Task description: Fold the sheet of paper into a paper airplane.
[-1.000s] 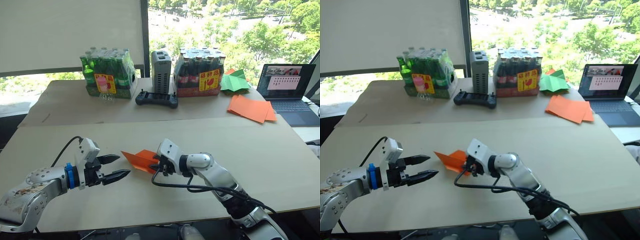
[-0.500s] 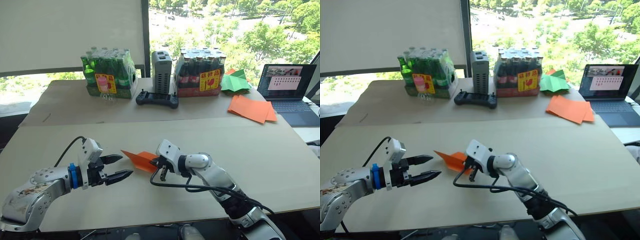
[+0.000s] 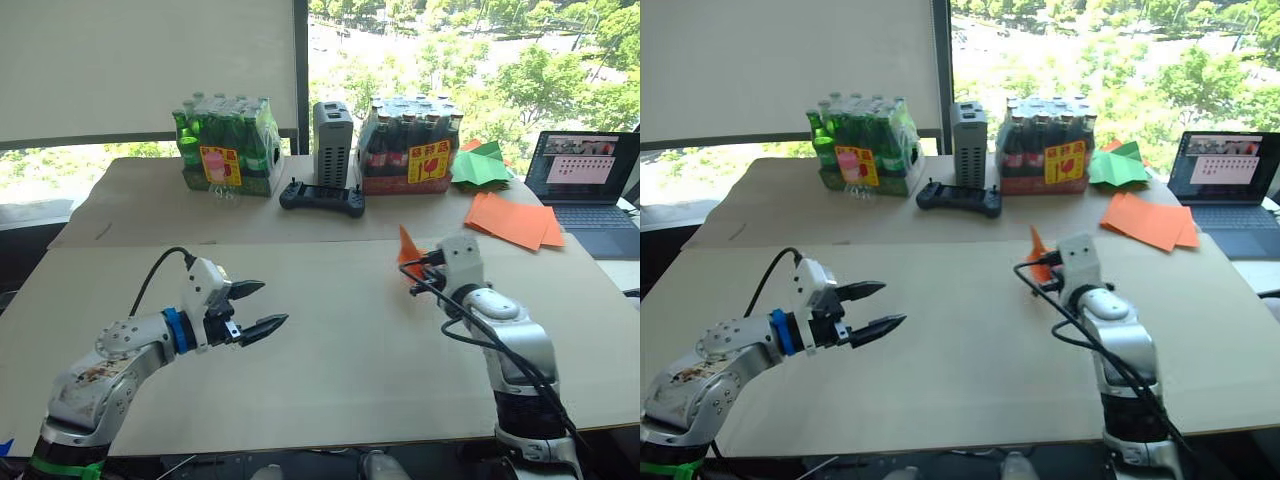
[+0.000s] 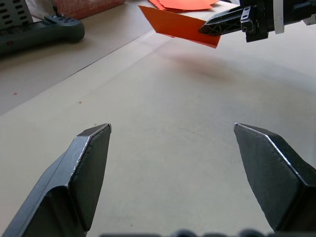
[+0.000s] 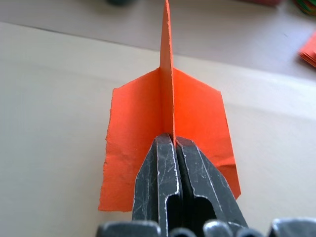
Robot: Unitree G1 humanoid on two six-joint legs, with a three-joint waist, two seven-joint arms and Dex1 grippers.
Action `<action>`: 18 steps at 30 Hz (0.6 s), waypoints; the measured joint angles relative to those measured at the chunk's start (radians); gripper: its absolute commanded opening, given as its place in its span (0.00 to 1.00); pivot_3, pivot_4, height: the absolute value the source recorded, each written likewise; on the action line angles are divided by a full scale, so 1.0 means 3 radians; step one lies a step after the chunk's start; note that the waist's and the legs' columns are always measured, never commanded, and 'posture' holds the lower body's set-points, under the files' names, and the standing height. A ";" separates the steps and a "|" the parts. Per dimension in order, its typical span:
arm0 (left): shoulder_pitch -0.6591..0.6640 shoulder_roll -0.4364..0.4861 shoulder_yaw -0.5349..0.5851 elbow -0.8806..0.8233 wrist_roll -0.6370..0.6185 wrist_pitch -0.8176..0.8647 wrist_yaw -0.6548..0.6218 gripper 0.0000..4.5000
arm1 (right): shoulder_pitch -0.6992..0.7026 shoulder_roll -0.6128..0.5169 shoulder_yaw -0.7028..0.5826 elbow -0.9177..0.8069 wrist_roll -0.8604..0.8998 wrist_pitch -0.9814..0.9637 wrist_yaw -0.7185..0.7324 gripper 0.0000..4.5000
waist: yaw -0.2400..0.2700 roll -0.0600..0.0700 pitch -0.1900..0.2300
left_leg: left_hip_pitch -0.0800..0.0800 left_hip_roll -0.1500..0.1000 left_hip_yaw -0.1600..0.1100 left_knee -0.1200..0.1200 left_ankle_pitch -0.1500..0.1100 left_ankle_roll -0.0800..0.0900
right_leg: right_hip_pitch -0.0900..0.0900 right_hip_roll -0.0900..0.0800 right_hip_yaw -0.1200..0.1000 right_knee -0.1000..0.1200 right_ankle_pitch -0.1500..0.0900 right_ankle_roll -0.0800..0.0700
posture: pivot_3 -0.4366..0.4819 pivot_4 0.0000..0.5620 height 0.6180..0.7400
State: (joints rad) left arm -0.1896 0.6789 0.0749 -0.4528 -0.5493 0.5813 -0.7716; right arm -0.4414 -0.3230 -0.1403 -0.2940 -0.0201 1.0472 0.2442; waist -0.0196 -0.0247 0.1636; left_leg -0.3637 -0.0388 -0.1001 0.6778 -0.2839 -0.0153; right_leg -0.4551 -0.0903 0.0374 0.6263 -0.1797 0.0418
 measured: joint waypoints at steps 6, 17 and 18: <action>-0.0137 -0.0052 -0.0183 0.0072 0.0009 -0.0066 -0.0152 0.94 | -0.0021 -0.0028 -0.0156 0.0123 0.0003 0.0176 -0.0177 0.01 | -0.0068 0.0001 0.0000 | 0.0002 0.0002 0.0006 0.0000 0.0000 0.0001 | 0.0000 0.0002 0.0004 0.0004 0.0000 0.0000 | 0.48 0.27 0.86; -0.0148 -0.0067 -0.0230 0.0123 0.0065 -0.0140 -0.0235 0.94 | -0.0048 -0.0022 -0.0253 0.0362 0.0121 0.0097 -0.0247 0.51 | -0.0081 0.0001 0.0000 | 0.0002 0.0001 0.0006 0.0001 0.0000 0.0001 | 0.0001 0.0002 0.0005 0.0004 0.0000 0.0000 | 0.48 0.27 0.86; -0.0148 -0.0067 -0.0230 0.0123 0.0065 -0.0142 -0.0238 0.94 | -0.0068 -0.0013 -0.0271 0.0359 0.0148 0.0069 -0.0249 0.59 | -0.0084 0.0001 0.0000 | 0.0002 0.0001 0.0006 0.0001 0.0000 0.0002 | 0.0001 0.0002 0.0006 0.0004 0.0000 0.0000 | 0.48 0.27 0.86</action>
State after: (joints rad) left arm -0.2340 0.6590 0.0058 -0.4159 -0.5296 0.5387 -0.8428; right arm -0.4617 -0.3270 -0.2216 -0.1862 0.0242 1.0679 0.1696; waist -0.0448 -0.0245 0.1635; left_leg -0.3632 -0.0384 -0.0982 0.6780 -0.2839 -0.0149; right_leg -0.4549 -0.0897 0.0391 0.6275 -0.1797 0.0419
